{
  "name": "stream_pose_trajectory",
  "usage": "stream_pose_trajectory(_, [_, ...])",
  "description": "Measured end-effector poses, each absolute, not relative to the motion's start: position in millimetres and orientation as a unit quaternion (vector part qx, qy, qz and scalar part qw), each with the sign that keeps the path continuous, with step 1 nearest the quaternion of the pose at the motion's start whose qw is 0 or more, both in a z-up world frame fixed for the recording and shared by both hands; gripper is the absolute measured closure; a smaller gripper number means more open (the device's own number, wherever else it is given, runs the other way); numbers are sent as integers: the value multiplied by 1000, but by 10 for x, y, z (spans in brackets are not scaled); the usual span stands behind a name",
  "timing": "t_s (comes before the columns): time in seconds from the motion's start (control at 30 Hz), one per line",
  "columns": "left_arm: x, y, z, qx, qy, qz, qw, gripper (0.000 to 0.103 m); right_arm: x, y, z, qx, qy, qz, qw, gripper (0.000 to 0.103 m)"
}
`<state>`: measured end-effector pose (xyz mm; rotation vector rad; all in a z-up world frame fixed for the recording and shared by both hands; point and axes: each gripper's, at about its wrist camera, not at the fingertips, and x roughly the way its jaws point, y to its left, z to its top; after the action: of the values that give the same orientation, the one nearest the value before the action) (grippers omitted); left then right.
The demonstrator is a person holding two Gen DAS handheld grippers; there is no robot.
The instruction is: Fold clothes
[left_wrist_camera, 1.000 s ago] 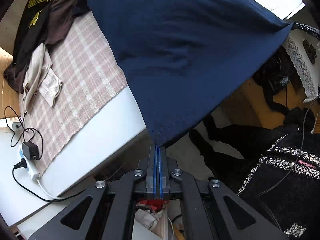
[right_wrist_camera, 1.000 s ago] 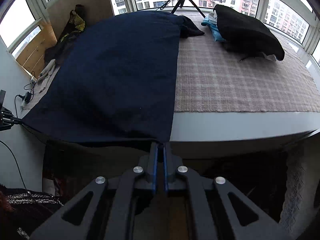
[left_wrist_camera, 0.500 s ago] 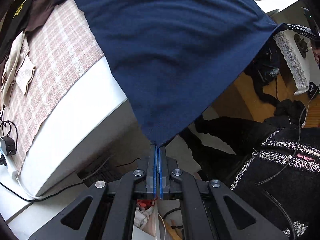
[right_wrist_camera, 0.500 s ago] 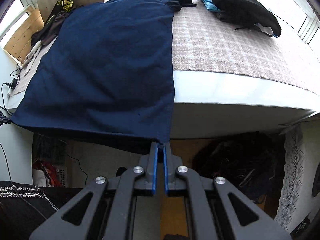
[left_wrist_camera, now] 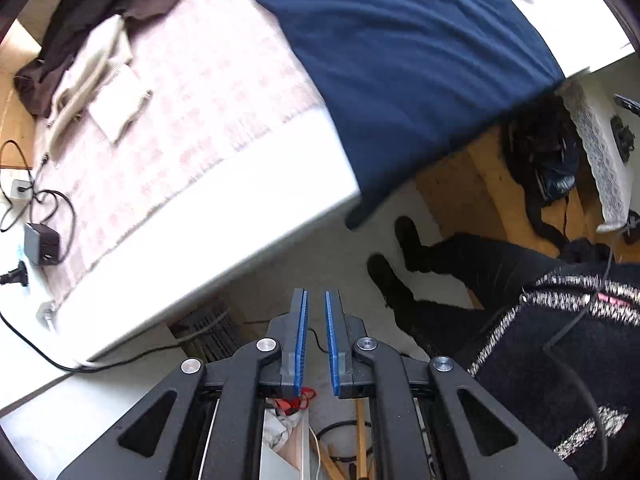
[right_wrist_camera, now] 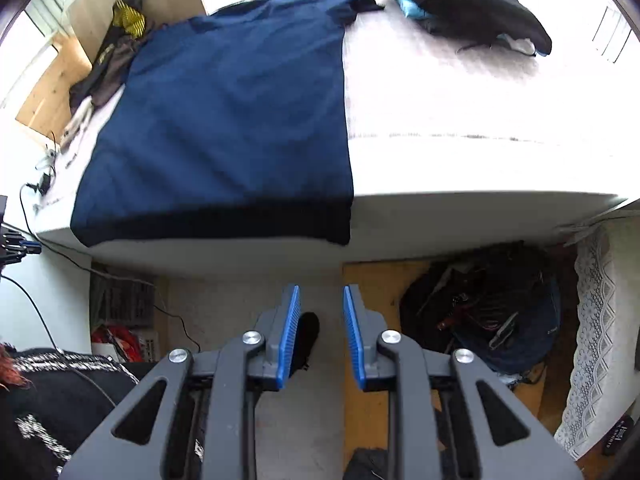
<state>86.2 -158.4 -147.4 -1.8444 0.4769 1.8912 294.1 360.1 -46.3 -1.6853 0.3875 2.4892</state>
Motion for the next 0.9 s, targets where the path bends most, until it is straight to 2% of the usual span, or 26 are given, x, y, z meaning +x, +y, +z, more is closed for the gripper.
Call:
stream_pose_trajectory(0.07, [476, -1523, -1264, -641, 167, 718, 213, 93, 2671, 3728, -149, -518, 127, 844, 55, 70])
stream_pose_trajectory(0.17, [-110, -1300, -1036, -599, 161, 760, 194, 87, 2073, 3880, 185, -482, 95, 870, 48, 54])
stream_pose_trajectory(0.2, [-306, -1213, -975, -586, 158, 773, 187, 85, 1868, 3912, 258, -476, 75, 875, 48, 52])
stream_pose_trajectory(0.33, [-1034, -853, -756, -545, 142, 808, 172, 85, 1047, 4113, 396, -462, 24, 886, 34, 52])
stream_pose_trajectory(0.47, [-1590, -562, -728, -546, 127, 811, 165, 82, 211, 4430, 260, -454, 35, 890, 17, 52])
stream_pose_trajectory(0.63, [-2048, -328, -771, -547, 143, 813, 139, 77, -765, 4756, -198, -477, 58, 877, -8, 52])
stream_pose_trajectory(0.7, [-2220, -289, -821, -552, 145, 809, 137, 71, -1094, 4763, -351, -491, 43, 870, -11, 52])
stream_pose_trajectory(0.9, [-2790, -121, -1106, -564, 173, 794, 143, 66, -1823, 4470, -658, -506, -28, 861, -47, 52])
